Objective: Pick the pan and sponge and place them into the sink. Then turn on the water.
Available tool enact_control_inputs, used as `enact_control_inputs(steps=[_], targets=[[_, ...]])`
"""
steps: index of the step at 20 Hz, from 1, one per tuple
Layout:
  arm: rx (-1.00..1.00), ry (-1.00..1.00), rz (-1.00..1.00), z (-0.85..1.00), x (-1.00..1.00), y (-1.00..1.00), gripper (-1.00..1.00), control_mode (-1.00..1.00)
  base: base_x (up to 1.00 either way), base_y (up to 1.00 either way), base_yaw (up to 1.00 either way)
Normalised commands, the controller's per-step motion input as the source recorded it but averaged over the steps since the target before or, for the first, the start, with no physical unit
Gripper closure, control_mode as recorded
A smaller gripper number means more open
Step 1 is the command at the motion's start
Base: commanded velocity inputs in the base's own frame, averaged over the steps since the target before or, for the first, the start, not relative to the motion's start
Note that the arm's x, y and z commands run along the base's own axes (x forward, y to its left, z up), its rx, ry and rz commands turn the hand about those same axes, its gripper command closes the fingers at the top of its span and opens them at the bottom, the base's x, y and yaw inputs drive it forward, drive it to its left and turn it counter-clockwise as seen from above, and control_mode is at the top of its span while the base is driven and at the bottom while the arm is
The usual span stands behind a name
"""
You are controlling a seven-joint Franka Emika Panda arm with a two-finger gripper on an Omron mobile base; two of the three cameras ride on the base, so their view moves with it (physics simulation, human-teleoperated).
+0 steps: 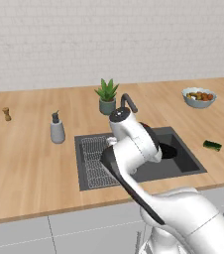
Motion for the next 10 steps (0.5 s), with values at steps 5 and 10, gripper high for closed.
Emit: enact_control_inputs(steps=[5, 10], targets=[[0.01, 0.00, -0.22, -0.31, 0.59, -0.89, 1.00, -1.00, 0.00, 0.00, 0.00], [0.04, 0.04, -0.14, -0.66, 0.83, -0.76, 1.00, -1.00, 0.00, 0.00, 0.00]])
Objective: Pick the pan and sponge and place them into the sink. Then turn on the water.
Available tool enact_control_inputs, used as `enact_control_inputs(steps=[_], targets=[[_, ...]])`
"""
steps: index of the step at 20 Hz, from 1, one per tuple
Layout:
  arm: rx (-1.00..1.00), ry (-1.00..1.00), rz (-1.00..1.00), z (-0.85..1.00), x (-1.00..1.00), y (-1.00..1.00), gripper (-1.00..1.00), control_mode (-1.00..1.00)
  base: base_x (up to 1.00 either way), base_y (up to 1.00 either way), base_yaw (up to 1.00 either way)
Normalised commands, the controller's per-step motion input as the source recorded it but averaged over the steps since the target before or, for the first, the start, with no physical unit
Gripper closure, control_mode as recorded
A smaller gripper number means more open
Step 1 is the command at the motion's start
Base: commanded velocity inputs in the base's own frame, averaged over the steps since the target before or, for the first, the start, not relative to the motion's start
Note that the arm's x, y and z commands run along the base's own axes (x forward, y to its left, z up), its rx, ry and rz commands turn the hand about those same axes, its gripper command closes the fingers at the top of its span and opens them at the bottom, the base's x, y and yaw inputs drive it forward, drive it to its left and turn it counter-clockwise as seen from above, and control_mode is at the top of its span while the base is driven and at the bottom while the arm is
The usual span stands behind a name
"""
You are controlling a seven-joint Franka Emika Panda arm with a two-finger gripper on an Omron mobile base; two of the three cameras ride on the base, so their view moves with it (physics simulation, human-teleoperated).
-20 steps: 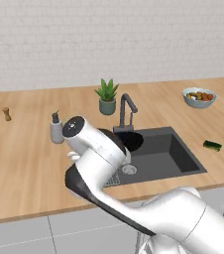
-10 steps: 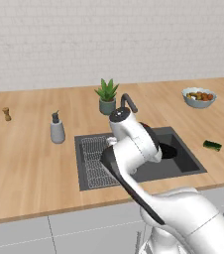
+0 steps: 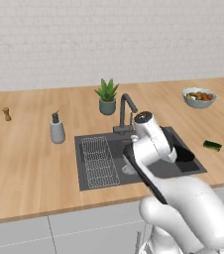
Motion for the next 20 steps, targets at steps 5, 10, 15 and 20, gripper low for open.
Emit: enact_control_inputs(steps=[5, 10, 15, 20], targets=[[0.09, 0.04, -0.04, -0.63, 1.00, -0.30, 1.00, -1.00, 0.00, 0.00, 0.00], [0.07, -0.01, 0.00, -0.33, 0.81, 0.00, 1.00, -1.00, 0.00, 0.00, 0.00], [0.05, 0.00, 0.00, -0.14, 0.53, -0.04, 1.00, -1.00, 0.00, 0.00, 0.00], [0.11, 0.00, 0.00, -0.36, 0.15, -0.08, 1.00, -1.00, 0.00, 0.00, 0.00]])
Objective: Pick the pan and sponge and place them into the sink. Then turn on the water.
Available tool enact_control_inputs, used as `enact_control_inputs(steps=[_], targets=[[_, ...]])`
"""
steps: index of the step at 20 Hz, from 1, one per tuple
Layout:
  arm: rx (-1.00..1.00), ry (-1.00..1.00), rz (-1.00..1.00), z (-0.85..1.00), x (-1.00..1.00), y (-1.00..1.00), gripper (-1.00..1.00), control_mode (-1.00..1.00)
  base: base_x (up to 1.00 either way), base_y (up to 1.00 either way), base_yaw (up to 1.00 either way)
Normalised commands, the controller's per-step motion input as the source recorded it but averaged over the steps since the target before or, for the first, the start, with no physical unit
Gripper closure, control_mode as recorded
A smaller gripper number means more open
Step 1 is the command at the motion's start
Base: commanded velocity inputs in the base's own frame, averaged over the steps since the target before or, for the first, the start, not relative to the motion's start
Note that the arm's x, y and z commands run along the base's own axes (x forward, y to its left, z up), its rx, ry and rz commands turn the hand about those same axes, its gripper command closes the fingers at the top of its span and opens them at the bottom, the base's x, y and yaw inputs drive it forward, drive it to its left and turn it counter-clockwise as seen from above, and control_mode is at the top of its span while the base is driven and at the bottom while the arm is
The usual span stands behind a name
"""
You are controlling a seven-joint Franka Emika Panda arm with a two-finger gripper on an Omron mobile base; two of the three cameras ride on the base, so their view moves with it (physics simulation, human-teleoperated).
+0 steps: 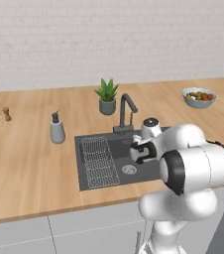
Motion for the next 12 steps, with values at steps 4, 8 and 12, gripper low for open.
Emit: enact_control_inputs(steps=[4, 8, 12], targets=[[0.11, -0.01, -0.01, -0.41, 0.08, 0.00, 1.00, -1.00, 0.00, 0.00, 0.00], [0.08, -0.06, 0.00, -0.16, 0.12, 0.00, 1.00, -1.00, 0.00, 0.00, 0.00], [0.09, -0.04, 0.00, -0.13, 0.21, -0.01, 1.00, -1.00, 0.00, 0.00, 0.00]])
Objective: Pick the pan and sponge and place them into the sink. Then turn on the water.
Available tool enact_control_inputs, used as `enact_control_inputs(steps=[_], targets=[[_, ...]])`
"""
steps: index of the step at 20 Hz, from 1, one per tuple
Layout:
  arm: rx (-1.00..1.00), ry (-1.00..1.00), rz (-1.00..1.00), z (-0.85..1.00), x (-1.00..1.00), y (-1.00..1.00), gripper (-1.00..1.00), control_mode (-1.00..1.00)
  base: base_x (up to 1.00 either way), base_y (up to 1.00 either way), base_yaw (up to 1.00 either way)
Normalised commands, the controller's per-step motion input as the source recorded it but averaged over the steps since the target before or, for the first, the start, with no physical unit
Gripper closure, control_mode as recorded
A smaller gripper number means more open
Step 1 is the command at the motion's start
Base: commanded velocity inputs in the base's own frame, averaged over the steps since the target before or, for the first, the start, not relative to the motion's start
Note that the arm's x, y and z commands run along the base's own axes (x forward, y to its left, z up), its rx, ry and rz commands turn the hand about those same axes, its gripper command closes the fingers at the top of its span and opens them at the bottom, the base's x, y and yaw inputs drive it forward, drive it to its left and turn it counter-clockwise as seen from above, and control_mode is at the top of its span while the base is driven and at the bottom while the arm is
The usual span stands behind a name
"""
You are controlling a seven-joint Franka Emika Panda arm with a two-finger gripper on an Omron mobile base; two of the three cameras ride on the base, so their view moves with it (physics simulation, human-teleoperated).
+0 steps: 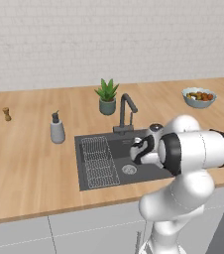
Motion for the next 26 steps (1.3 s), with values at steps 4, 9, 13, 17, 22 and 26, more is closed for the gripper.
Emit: enact_control_inputs(steps=[4, 9, 13, 17, 22, 26], targets=[[0.03, -0.04, -0.01, -0.10, 0.27, -0.02, 1.00, -1.00, 0.00, 0.00, 0.00], [0.01, 0.00, -0.09, -0.03, 0.09, -0.17, 1.00, -1.00, 0.00, 0.00, 0.00], [0.03, 0.00, -0.04, -0.30, 0.28, -0.05, 1.00, -1.00, 0.00, 0.00, 0.00], [0.05, 0.00, 0.00, -0.38, 0.34, 0.00, 1.00, -1.00, 0.00, 0.00, 0.00], [0.08, 0.00, 0.00, -0.09, 0.22, 0.00, -1.00, -1.00, 0.00, 0.00, 0.00], [0.05, 0.00, 0.00, 0.14, 0.08, -0.09, -1.00, -1.00, 0.00, 0.00, 0.00]])
